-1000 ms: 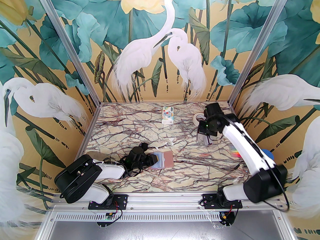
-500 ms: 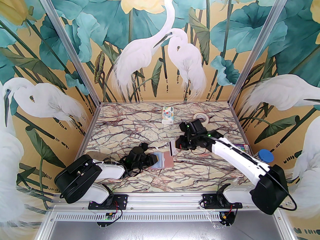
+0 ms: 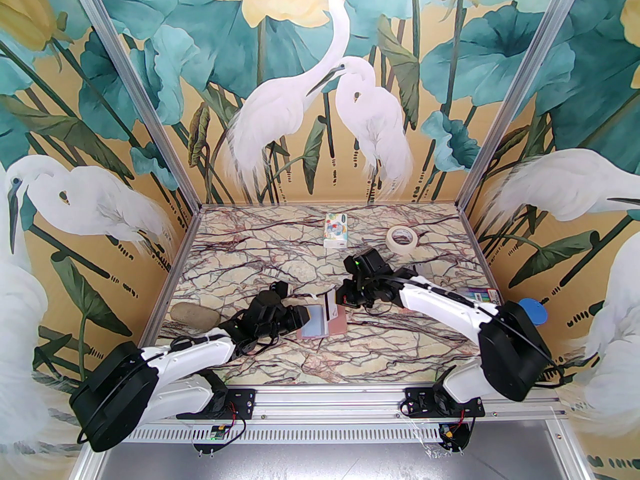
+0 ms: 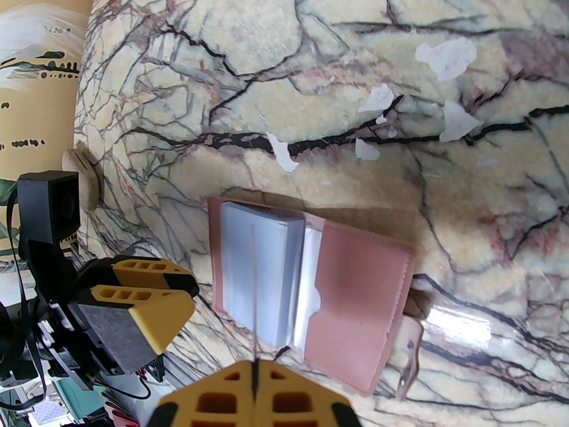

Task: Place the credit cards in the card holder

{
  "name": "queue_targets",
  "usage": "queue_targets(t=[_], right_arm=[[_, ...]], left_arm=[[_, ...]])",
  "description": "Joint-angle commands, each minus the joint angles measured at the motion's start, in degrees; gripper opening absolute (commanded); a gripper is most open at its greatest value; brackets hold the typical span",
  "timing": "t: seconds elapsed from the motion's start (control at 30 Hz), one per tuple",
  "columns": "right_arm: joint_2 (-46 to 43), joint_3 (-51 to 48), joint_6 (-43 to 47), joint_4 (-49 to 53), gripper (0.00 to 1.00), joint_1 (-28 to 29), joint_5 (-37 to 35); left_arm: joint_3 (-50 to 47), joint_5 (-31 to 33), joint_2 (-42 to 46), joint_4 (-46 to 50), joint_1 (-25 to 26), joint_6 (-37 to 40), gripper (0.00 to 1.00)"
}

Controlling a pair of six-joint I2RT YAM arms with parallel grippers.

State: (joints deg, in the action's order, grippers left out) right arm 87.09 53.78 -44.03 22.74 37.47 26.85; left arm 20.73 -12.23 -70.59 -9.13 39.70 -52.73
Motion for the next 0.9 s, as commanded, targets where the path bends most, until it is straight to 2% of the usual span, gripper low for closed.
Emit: queue_targets(t=[0.0, 0.17, 0.47, 0.87], right_arm=[[1.91, -1.15, -1.39, -3.59, 0.00, 0.76, 0.69], [3.70, -2.44, -1.19, -5.41, 0.00, 0.85, -0.25], [4.67, -4.39, -1.21, -8.24, 0.00, 1.23, 0.37], [4.45, -5.70, -2.14, -9.49, 0.00, 1.21, -0.38]], left_arm=[[1.26, 1.72, -3.05, 1.95, -0.08, 1.33, 0.28], [1.21, 2.38, -6.43, 0.64, -0.04, 1.31, 0.26], [-0.71, 2.22, -7.27, -0.84, -0.06, 0.18, 0.25], [-1.83, 2.03, -4.81, -0.20, 0.20, -0.38, 0.24]])
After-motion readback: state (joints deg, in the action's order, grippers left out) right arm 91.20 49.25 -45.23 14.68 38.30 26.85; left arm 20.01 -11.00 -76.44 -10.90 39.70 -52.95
